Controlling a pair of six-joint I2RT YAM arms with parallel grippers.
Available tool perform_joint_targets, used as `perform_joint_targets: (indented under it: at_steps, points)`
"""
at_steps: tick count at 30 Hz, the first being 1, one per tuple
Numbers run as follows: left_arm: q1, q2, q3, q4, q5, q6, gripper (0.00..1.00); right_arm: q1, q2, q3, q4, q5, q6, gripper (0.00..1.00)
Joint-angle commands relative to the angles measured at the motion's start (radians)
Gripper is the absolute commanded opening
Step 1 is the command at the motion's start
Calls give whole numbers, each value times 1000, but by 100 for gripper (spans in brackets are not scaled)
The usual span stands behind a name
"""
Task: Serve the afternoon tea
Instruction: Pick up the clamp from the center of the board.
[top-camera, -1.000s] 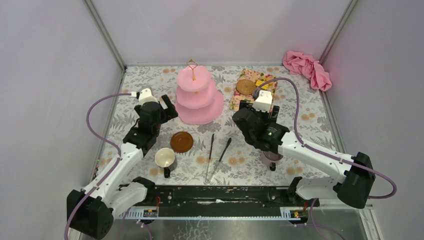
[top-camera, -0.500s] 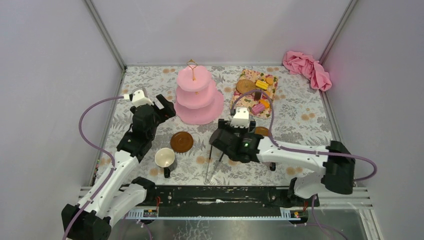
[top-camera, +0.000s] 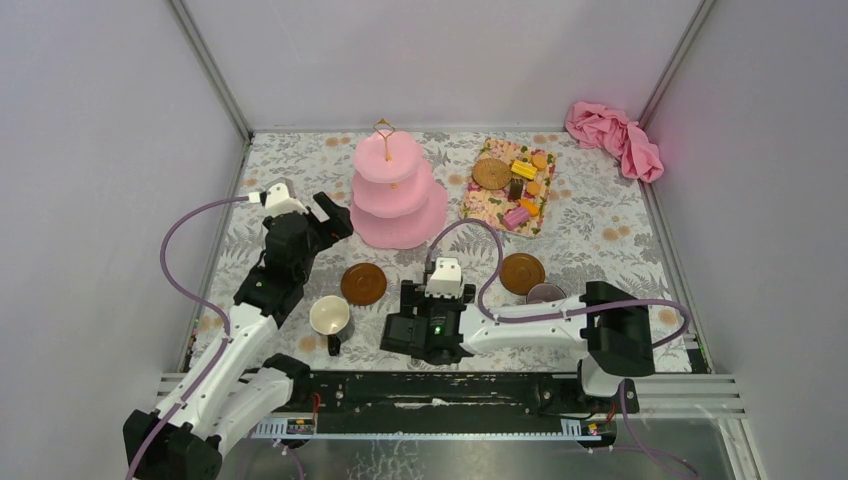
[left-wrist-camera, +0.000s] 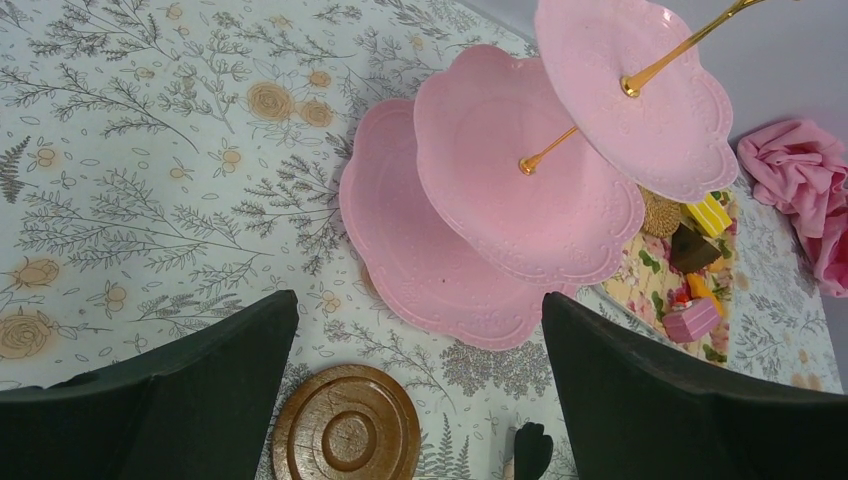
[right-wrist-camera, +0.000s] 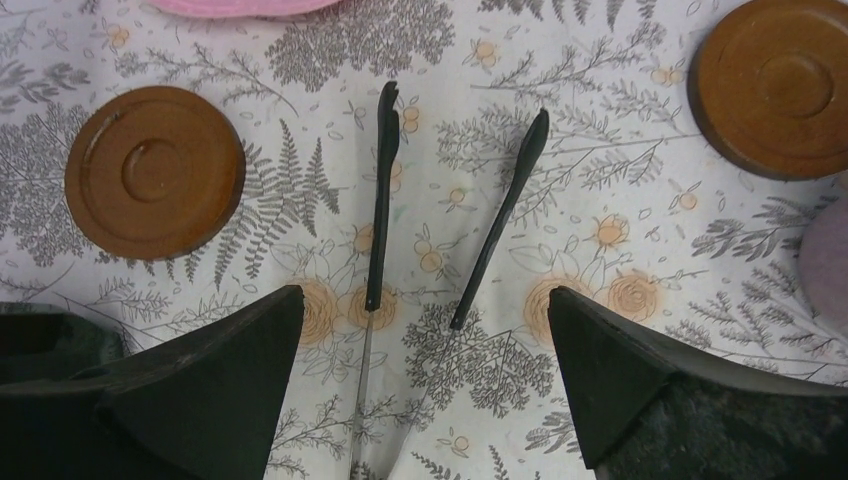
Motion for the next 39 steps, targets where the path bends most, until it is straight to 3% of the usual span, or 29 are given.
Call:
perform_joint_targets:
  at_steps: [1, 8, 17, 39]
  points:
    - [-7, -14, -11, 61, 15, -14, 100, 24, 24, 38, -54, 5, 122, 99]
    - [-7, -20, -16, 58, 1, -14, 100, 25, 9, -37, 30, -33, 110, 99]
    - [-7, -13, -20, 64, 5, -11, 100, 39, 111, 31, -5, -35, 108, 99]
    - [-7, -17, -25, 67, 20, -12, 100, 38, 219, -36, 104, -45, 120, 100]
